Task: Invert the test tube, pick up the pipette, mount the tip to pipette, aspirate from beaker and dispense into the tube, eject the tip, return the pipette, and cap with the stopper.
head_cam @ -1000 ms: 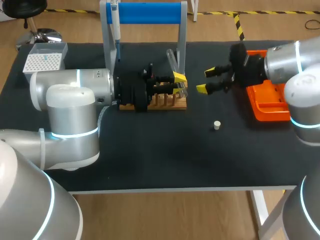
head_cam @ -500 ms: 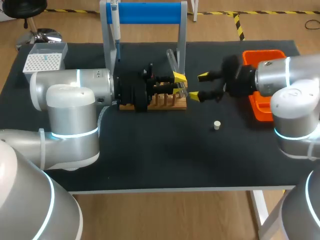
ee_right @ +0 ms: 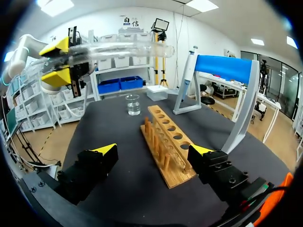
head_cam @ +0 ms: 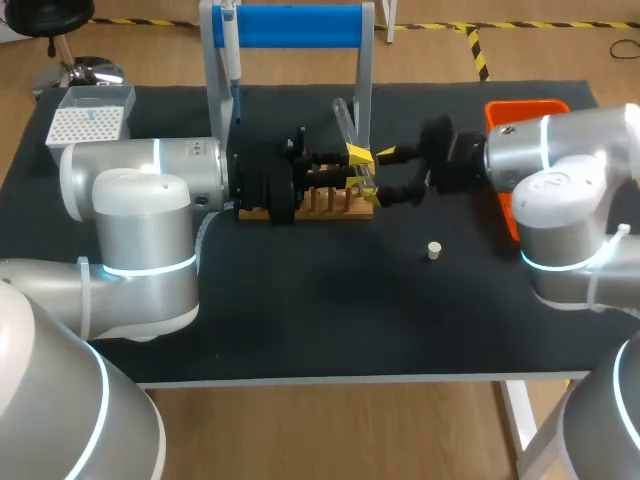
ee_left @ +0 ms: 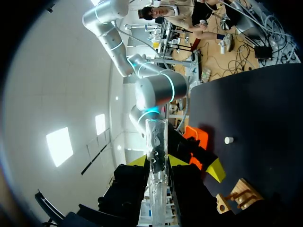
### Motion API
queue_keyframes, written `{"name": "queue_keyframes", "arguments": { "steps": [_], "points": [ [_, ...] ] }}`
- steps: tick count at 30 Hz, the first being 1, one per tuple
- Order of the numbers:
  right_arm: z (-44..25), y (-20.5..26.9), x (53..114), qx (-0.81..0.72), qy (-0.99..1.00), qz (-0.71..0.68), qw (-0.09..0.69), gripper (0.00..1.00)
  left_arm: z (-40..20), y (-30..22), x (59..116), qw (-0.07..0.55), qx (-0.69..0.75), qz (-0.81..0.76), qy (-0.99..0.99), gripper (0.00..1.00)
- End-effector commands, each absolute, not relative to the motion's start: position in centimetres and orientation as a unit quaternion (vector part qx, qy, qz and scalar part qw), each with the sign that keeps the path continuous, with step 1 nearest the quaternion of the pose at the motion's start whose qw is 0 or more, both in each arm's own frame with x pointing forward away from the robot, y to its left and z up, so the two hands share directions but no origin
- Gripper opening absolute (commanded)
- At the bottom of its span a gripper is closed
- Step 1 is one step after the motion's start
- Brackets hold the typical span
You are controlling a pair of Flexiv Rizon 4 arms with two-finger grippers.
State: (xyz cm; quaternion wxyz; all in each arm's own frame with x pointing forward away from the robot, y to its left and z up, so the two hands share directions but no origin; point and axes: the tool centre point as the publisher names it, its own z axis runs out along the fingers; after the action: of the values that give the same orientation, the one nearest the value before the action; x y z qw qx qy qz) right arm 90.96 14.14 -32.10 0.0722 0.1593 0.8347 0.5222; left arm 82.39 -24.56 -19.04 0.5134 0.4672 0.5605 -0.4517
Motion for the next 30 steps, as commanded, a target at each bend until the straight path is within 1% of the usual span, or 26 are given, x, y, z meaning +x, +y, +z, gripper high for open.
{"name": "queue_keyframes", "arguments": {
  "steps": [1, 30],
  "points": [
    [-33.05, 15.03, 91.96, 0.159, 0.835, 0.522, 0.071, 1.00, -18.99, -24.56, 82.39, 0.513, 0.468, -0.451, 0.561, 0.00],
    [-33.15, 15.23, 92.35, 0.162, 0.832, 0.525, 0.073, 1.00, -18.99, -24.56, 82.39, 0.513, 0.468, -0.451, 0.561, 0.00]
  ]
}}
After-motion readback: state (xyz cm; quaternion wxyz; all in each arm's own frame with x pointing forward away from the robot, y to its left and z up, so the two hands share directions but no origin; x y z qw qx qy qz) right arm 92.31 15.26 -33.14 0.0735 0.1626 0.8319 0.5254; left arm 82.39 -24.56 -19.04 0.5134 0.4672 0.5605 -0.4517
